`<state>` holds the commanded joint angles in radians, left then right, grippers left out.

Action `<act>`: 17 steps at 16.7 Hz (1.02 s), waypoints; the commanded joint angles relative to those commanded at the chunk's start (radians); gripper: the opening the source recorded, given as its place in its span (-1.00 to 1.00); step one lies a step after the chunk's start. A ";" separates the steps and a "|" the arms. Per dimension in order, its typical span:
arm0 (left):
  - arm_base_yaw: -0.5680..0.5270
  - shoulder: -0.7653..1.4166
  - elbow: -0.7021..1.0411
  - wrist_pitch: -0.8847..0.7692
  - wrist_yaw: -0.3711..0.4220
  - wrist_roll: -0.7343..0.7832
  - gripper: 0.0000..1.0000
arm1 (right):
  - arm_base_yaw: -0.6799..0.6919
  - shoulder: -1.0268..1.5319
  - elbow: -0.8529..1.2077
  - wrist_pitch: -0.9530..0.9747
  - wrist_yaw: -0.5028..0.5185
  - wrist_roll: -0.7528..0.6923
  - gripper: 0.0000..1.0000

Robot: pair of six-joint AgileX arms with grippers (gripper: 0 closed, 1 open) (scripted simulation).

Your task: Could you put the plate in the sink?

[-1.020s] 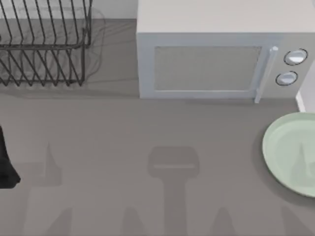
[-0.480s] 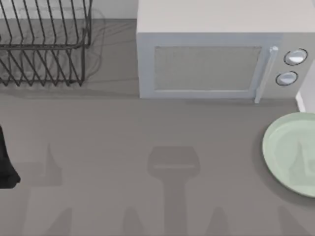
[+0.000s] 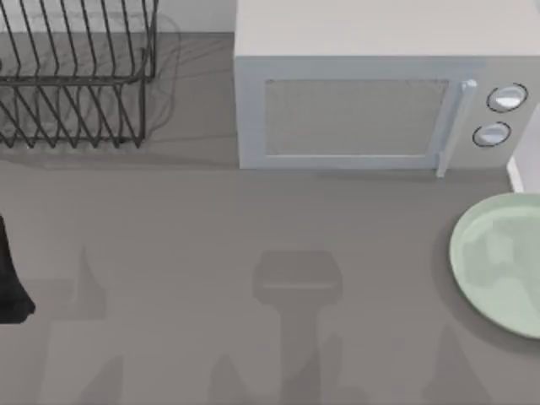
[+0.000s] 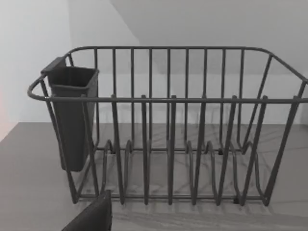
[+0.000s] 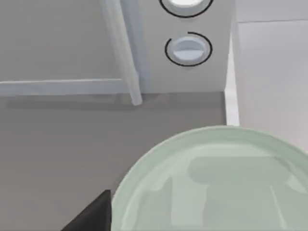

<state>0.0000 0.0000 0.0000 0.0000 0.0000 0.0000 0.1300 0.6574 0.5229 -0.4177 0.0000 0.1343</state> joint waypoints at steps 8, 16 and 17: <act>0.000 0.000 0.000 0.000 0.000 0.000 1.00 | 0.147 0.804 0.566 -0.457 -0.001 0.145 1.00; 0.000 0.000 0.000 0.000 0.000 0.000 1.00 | 0.210 1.199 0.863 -0.681 0.001 0.220 1.00; 0.000 0.000 0.000 0.000 0.000 0.000 1.00 | 0.211 1.201 0.865 -0.682 0.001 0.221 1.00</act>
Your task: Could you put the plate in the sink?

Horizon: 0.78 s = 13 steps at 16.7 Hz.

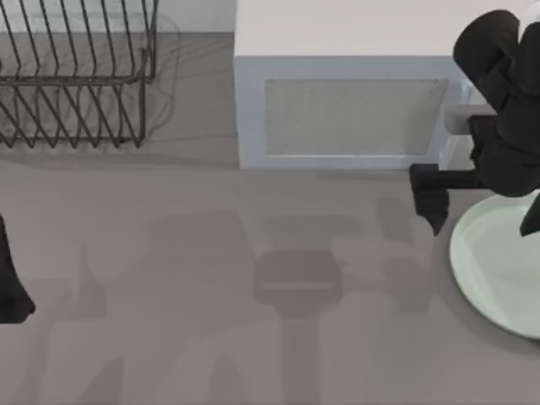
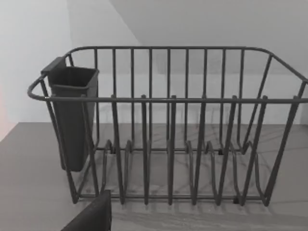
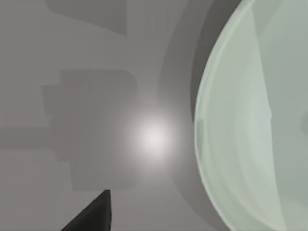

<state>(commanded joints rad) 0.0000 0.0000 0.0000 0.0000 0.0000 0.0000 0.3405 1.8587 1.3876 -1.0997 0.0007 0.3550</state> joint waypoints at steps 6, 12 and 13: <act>0.000 0.000 0.000 0.000 0.000 0.000 1.00 | -0.001 -0.001 -0.017 0.010 -0.002 -0.003 1.00; 0.000 0.000 0.000 0.000 0.000 0.000 1.00 | 0.026 0.067 -0.163 0.161 -0.006 -0.008 1.00; 0.000 0.000 0.000 0.000 0.000 0.000 1.00 | 0.025 0.084 -0.184 0.198 -0.006 -0.007 1.00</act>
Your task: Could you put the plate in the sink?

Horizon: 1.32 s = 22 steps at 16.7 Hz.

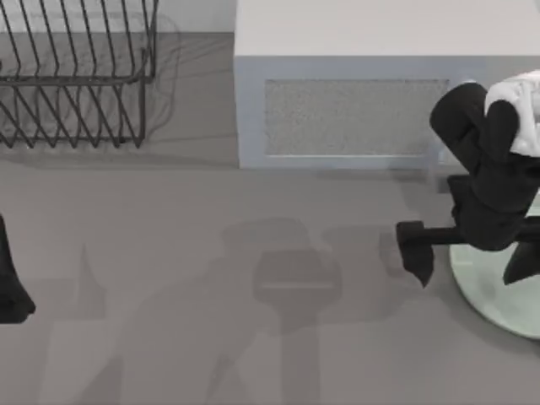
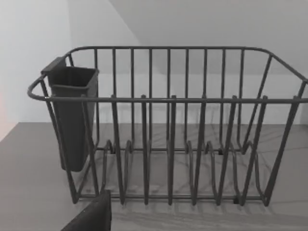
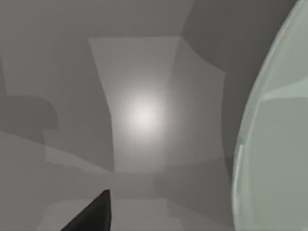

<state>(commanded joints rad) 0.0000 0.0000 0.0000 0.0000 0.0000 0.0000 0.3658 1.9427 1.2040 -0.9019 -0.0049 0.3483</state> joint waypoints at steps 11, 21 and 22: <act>0.000 0.000 0.000 0.000 0.000 0.000 1.00 | -0.023 0.074 -0.037 0.181 0.007 0.011 0.85; 0.000 0.000 0.000 0.000 0.000 0.000 1.00 | -0.023 0.074 -0.037 0.181 0.007 0.011 -0.66; 0.000 0.000 0.000 0.000 0.000 0.000 1.00 | -0.023 0.074 -0.037 0.181 0.007 0.011 -0.81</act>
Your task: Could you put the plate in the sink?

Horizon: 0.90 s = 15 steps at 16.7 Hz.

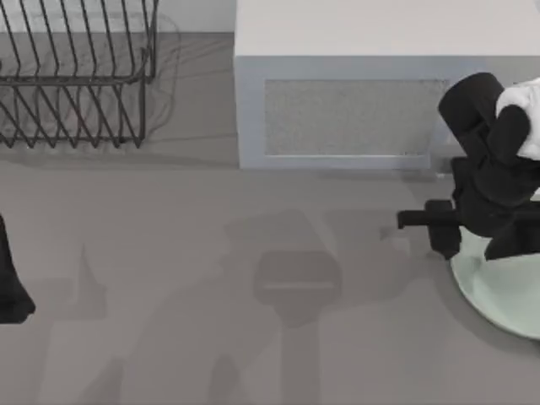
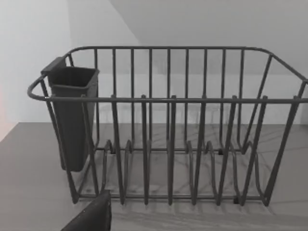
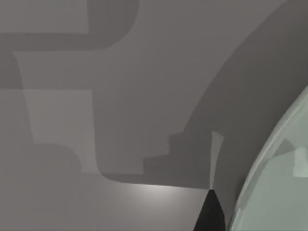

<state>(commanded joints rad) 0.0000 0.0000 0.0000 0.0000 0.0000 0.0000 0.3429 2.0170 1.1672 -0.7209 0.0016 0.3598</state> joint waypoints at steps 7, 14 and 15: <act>0.000 0.000 0.000 0.000 0.000 0.000 1.00 | 0.000 0.000 0.000 0.000 0.000 0.000 -1.00; 0.000 0.000 0.000 0.000 0.000 0.000 1.00 | 0.010 -0.078 0.037 -0.064 -0.009 -0.024 -1.00; 0.000 0.000 0.000 0.000 0.000 0.000 1.00 | 0.021 -0.084 0.050 -0.106 -0.016 -0.036 -1.00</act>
<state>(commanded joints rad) 0.0000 0.0000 0.0000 0.0000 0.0000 0.0000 0.3640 1.9326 1.2175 -0.8269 -0.0148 0.3243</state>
